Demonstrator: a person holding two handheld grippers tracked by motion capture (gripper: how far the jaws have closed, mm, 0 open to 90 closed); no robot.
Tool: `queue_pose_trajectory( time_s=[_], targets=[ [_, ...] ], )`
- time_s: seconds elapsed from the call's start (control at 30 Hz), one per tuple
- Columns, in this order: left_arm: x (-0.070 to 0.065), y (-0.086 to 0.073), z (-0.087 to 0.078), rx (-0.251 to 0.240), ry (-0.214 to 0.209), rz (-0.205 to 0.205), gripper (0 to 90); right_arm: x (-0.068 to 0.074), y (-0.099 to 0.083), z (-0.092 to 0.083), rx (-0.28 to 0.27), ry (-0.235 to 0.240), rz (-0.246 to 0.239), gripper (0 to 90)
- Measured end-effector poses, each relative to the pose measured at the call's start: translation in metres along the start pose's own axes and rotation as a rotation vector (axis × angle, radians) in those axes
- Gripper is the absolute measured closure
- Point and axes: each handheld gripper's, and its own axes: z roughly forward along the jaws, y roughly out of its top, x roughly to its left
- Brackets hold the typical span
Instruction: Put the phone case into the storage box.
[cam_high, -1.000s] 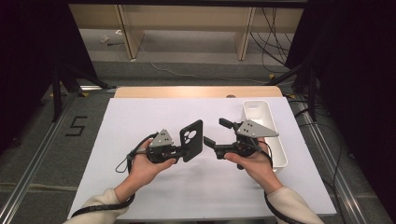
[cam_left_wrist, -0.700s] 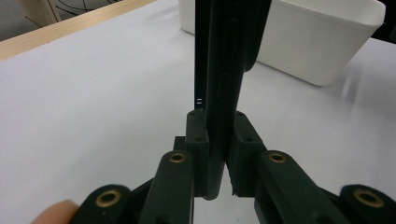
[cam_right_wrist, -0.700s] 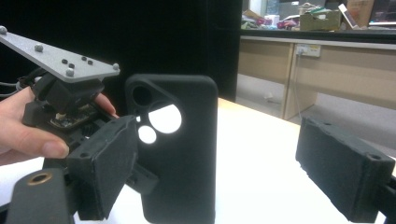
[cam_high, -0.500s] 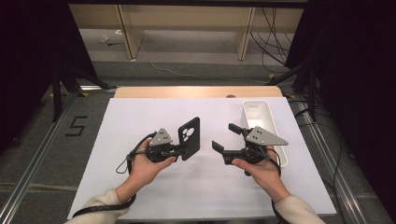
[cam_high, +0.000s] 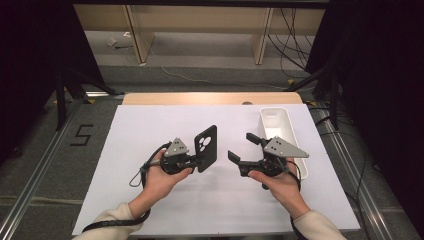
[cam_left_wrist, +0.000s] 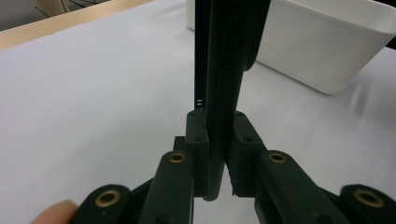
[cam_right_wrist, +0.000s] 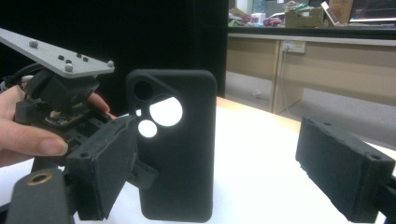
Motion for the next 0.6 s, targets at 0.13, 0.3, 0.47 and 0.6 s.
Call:
queue_pose_trajectory(
  time_s=[0.13, 0.3, 0.47, 0.6],
  targets=[
    [0.0, 0.0007, 0.0008, 0.001, 0.001, -0.002, 80.0, 0.0009, 0.001, 0.0001, -0.004, -0.003, -0.003, 13.9],
    [-0.0038, 0.0019, 0.004, 0.003, -0.003, -0.003, 80.0, 0.003, 0.0015, 0.0018, -0.004, -0.003, -0.002, 12.6],
    [-0.0059, 0.003, 0.0056, 0.006, -0.006, -0.001, 80.0, 0.0063, 0.002, 0.005, -0.003, 0.002, 0.0, 12.2],
    [-0.0073, 0.0035, 0.0065, 0.009, -0.007, 0.001, 80.0, 0.0077, 0.0024, 0.0076, -0.003, 0.003, -0.004, 12.0]
  ],
)
